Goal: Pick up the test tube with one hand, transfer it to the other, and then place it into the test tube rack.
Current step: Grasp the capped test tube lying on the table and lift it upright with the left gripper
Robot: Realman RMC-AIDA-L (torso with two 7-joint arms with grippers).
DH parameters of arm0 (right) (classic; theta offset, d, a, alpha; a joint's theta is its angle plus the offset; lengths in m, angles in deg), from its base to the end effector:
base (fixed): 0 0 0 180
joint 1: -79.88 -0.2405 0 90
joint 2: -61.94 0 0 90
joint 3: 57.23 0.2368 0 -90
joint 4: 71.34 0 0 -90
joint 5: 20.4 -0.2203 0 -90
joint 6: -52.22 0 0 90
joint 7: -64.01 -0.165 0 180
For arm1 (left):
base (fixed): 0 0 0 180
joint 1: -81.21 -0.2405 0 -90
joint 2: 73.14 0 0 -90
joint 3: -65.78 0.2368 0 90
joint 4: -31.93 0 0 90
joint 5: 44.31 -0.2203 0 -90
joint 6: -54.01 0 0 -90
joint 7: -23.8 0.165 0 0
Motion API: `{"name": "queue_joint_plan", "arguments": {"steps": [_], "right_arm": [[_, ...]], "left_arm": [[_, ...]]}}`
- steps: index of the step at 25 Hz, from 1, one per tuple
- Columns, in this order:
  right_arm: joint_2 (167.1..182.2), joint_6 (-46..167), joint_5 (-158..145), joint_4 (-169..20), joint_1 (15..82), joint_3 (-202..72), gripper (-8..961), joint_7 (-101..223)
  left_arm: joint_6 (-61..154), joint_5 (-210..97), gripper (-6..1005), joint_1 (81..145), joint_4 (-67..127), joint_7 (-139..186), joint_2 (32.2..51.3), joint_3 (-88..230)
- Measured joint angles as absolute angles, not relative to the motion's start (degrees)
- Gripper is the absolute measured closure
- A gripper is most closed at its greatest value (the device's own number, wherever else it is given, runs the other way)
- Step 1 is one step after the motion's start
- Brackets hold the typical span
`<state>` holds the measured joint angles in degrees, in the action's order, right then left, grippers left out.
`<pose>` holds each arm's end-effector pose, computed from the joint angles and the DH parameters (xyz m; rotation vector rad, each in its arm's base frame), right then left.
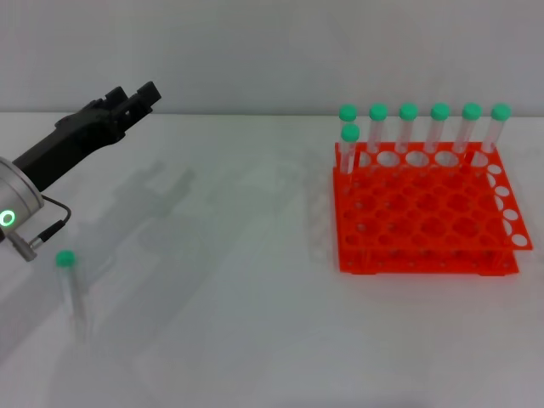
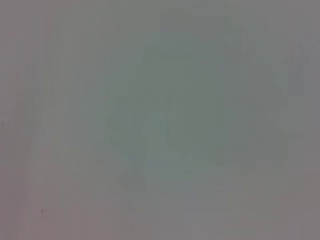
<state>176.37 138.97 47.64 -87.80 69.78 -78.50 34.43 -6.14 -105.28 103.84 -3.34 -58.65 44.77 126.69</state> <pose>0.3857 0.2591 0.1136 -1.5398 0.3585 0.7057 -0.2620 0.3941 0.0356 -1.9269 -0.9837 -1.1135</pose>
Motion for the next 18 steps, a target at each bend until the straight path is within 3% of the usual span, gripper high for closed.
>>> {"name": "queue_joint_plan", "arguments": {"steps": [7,18], "right_arm": [[176.37,138.2,47.6,-87.8,69.5,-78.5,106,34.7],[176.37,137.2,47.6,-87.8,69.5,-78.5,106,35.0]], "left_arm": [[-5.8,-112.7,288,103.7,-8.8,-69.5,43.95,126.6],[-5.2,-126.1,289,104.9,-16.5,-91.1,40.03,126.3]]}}
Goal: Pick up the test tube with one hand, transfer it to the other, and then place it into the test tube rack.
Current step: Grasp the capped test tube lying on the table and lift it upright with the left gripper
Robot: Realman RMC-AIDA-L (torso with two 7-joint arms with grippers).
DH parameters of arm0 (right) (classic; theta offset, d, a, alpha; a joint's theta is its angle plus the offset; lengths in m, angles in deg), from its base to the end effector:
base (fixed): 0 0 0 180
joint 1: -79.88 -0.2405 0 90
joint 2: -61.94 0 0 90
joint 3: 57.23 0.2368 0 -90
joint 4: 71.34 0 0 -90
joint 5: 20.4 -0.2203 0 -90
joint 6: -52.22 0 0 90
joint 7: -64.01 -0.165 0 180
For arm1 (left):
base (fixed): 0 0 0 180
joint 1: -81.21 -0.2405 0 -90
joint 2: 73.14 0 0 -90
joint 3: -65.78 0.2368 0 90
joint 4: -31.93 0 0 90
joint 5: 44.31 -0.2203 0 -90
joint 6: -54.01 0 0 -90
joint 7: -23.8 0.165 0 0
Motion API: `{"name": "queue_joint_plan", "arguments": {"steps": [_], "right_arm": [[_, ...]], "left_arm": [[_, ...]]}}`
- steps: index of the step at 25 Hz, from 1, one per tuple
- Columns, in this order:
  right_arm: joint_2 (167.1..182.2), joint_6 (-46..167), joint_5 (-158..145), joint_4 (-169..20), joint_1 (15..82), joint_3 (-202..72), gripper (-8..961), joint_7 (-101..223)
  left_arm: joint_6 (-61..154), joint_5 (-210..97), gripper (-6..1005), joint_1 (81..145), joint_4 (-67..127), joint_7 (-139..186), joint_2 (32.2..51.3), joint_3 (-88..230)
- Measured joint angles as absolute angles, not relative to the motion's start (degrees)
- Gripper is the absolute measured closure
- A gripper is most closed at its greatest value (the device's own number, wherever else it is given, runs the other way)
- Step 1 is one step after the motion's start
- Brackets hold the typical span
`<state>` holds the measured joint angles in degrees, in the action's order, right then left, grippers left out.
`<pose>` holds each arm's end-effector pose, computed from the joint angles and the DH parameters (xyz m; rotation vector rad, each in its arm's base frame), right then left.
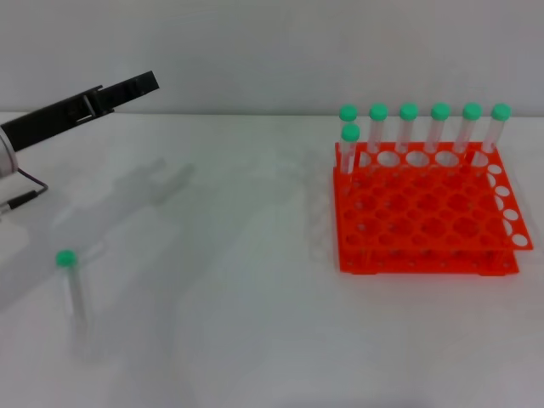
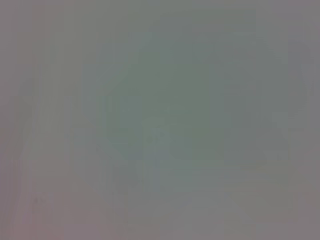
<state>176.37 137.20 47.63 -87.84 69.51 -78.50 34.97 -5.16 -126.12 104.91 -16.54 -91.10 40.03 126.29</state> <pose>0.3894 0.2620 0.1129 -1.5381 0.3715 0.6774 -0.2434 0.4119 0.0709 -2.0361 -1.2150 -0.9900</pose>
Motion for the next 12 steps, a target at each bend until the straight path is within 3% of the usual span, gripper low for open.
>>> {"name": "queue_joint_plan", "arguments": {"steps": [8,12], "right_arm": [[176.1,135.6,47.6,-88.2,69.5,-78.5,107,35.6],[176.1,135.4,47.6,-88.3,69.4,-78.5,107,36.6]], "left_arm": [[-7.5,-151.6,289,107.4,-28.9,-118.9,39.08,124.4],[-13.5,-158.2,289,108.9,-32.4,-129.9,37.41,123.4]]}}
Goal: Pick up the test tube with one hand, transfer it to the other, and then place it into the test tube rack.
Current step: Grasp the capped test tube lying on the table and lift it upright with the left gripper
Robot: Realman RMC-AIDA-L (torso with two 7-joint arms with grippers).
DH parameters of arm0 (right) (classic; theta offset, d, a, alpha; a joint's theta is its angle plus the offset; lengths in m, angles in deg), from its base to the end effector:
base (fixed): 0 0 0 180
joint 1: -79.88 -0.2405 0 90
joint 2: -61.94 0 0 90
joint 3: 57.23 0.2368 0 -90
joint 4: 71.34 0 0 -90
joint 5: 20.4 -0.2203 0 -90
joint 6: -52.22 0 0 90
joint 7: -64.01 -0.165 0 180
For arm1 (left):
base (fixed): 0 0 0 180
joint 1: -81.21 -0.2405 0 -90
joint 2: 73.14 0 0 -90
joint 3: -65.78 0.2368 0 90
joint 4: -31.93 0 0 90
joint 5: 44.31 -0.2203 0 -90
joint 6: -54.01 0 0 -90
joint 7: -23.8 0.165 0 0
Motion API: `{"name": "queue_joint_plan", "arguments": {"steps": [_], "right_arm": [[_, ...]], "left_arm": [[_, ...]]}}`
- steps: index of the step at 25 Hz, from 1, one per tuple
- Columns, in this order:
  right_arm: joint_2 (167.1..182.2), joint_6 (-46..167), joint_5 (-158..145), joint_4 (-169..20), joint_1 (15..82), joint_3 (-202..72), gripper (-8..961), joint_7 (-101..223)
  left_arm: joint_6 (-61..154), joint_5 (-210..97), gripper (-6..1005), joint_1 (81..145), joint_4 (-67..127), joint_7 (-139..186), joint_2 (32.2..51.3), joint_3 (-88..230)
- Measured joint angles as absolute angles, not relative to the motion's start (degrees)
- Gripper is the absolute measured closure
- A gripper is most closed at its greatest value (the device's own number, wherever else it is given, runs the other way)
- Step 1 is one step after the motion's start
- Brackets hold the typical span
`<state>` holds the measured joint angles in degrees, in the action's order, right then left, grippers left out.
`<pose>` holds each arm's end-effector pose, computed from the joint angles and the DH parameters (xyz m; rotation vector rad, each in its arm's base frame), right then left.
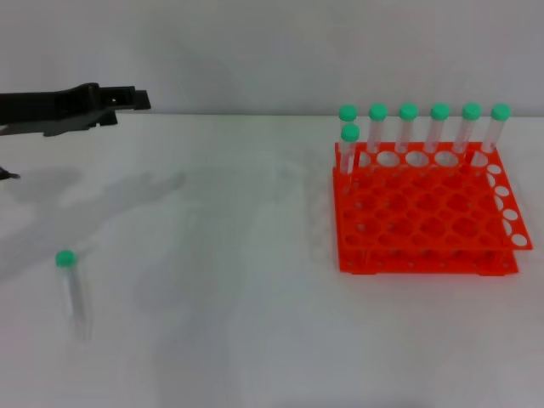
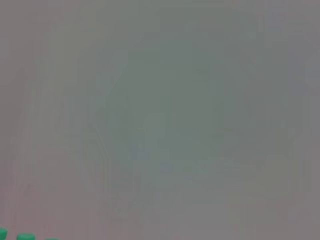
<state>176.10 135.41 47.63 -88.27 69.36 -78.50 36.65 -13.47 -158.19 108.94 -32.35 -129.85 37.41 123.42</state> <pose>0.3939 0.2646 0.1159 -1.5386 0.3596 0.6253 -0.2212 0.4187 0.0990 -2.0294 -1.5156 -0.6321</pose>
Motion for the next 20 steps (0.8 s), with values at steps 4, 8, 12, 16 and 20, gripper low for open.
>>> {"name": "queue_joint_plan", "arguments": {"steps": [4,8,12,16,20], "right_arm": [[175.64,135.3,47.6,-88.4,69.0,-78.6,107,37.1],[175.22,135.2,47.3,-88.4,68.7,-78.6,107,37.1],[175.14,134.4,47.0,-89.1,68.0,-78.6,107,37.7],[175.13,133.9,46.9,-89.2,67.0,-78.6,107,38.7],[175.28,133.4,46.9,-89.3,66.0,-78.6,107,39.9]], "left_arm": [[-21.5,-161.1,290,110.9,-32.4,-136.0,35.84,118.6],[-28.7,-164.0,290,111.9,-32.2,-140.6,34.93,114.4],[-34.2,-166.8,291,112.2,-31.9,-144.4,34.02,114.0],[-39.6,-172.6,291,113.6,-30.1,-147.2,33.96,114.0],[-42.2,-177.2,347,115.0,-28.5,-148.1,33.54,113.6]]}}
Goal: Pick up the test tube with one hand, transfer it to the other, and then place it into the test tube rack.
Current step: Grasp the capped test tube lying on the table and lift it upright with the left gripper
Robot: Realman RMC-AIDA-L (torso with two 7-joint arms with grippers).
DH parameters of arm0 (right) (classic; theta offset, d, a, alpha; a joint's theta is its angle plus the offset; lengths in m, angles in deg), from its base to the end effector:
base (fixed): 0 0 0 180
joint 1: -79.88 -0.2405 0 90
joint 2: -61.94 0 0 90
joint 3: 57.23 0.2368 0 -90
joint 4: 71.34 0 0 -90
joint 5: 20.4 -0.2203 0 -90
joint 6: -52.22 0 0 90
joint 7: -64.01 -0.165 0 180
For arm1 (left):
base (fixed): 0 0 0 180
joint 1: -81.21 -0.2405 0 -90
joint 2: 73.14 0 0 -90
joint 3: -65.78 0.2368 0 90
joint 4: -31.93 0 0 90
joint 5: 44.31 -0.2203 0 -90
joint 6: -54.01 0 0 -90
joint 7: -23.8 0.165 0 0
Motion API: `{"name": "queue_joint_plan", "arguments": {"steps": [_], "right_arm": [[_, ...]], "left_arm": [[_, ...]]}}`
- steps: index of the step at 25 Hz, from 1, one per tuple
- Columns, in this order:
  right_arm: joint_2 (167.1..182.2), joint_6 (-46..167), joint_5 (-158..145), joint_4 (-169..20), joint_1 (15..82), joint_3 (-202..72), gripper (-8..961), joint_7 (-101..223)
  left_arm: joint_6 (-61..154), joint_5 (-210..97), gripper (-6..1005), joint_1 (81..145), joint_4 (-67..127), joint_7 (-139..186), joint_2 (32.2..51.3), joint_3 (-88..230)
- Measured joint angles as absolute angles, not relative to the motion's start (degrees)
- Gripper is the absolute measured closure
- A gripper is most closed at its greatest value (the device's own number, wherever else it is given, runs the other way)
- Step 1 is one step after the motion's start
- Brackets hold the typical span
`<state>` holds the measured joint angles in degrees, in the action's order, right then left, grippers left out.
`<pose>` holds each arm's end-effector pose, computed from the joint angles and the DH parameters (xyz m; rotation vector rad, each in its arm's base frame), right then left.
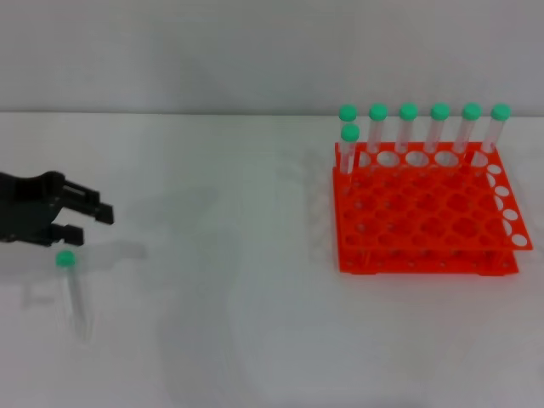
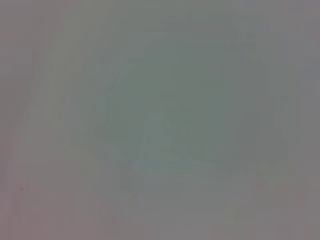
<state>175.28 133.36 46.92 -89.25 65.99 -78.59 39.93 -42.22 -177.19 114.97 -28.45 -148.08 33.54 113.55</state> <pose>0.3842 0.2901 0.1272 -1.5426 0.2693 0.5836 -0.2491 0.3712 0.1085 -1.9288 -2.0736 -0.1837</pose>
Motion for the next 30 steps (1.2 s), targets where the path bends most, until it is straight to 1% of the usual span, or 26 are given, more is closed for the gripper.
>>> {"name": "queue_joint_plan", "arguments": {"steps": [3,6,11,15,24,30], "right_arm": [[175.53,132.9,46.9,-89.3,65.4,-78.6,107,40.3],[175.7,132.3,46.9,-89.3,65.0,-78.6,107,40.3],[176.03,131.6,46.9,-89.3,64.4,-78.6,107,40.3],[176.41,131.1,46.9,-89.3,64.3,-78.6,107,40.9],[176.46,130.9,46.9,-89.1,64.7,-78.6,108,41.0],[176.46,130.6,46.9,-89.1,64.8,-78.6,108,41.1]], "left_arm": [[-43.1,-180.0,432,116.0,-26.1,-148.4,32.54,112.6],[-43.9,-184.6,430,117.6,-23.5,-148.5,31.7,110.8],[-44.4,-192.2,428,120.9,-19.0,-148.5,31.33,108.9],[-44.1,-195.8,427,123.1,-17.2,-148.5,32.09,108.8],[-40.6,-199.9,425,125.3,-13.0,-148.6,34.17,108.9],[-40.2,-205.1,425,128.1,-9.9,-148.6,34.61,108.9]]}}
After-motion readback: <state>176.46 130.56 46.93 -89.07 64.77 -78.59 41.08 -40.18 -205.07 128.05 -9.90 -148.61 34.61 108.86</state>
